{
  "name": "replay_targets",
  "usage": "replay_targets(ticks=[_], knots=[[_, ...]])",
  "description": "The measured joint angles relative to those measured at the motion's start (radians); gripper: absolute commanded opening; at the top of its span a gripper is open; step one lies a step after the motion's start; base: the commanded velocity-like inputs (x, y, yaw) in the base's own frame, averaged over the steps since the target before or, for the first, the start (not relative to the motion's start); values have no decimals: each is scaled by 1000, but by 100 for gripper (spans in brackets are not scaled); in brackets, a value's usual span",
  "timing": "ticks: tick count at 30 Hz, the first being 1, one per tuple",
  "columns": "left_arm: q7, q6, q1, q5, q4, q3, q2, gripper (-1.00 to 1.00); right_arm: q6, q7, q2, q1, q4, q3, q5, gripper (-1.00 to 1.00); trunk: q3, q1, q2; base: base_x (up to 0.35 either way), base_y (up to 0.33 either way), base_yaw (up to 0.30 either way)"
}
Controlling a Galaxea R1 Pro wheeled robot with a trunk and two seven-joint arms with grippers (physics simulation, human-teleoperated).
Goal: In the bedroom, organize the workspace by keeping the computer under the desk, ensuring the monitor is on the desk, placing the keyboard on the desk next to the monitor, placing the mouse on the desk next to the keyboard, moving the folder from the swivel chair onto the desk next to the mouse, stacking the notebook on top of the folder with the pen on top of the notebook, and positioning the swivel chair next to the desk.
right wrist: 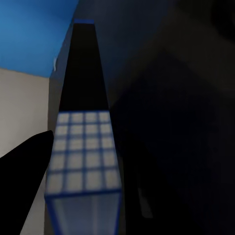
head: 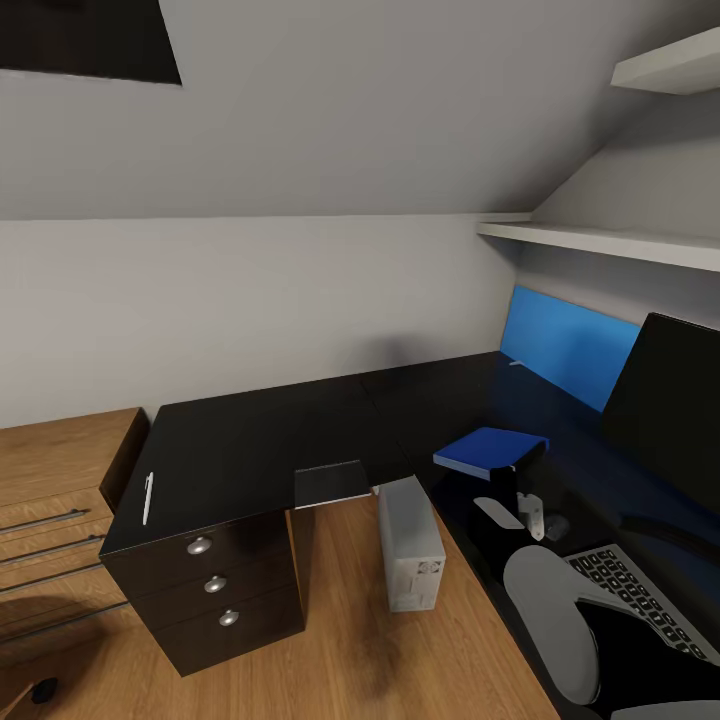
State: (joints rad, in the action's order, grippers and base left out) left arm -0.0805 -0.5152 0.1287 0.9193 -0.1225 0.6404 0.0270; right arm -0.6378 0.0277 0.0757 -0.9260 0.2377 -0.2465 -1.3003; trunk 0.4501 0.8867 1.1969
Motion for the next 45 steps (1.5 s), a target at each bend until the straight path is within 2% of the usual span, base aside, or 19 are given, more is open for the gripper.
replay_targets(ticks=[29, 30, 45], knots=[[1, 0, 0, 0, 0, 0, 0, 100, 2, -3, -1, 0, 1, 0, 1, -100, 0, 0, 0, 0, 0, 0], [1, 0, 0, 0, 0, 0, 0, 100, 2, -3, -1, 0, 1, 0, 1, 100, 0, 0, 0, 0, 0, 0], [0, 0, 0, 1, 0, -4, 0, 100, 0, -2, -1, 0, 1, 1, 2, 100, 0, 0, 0, 0, 0, 0]])
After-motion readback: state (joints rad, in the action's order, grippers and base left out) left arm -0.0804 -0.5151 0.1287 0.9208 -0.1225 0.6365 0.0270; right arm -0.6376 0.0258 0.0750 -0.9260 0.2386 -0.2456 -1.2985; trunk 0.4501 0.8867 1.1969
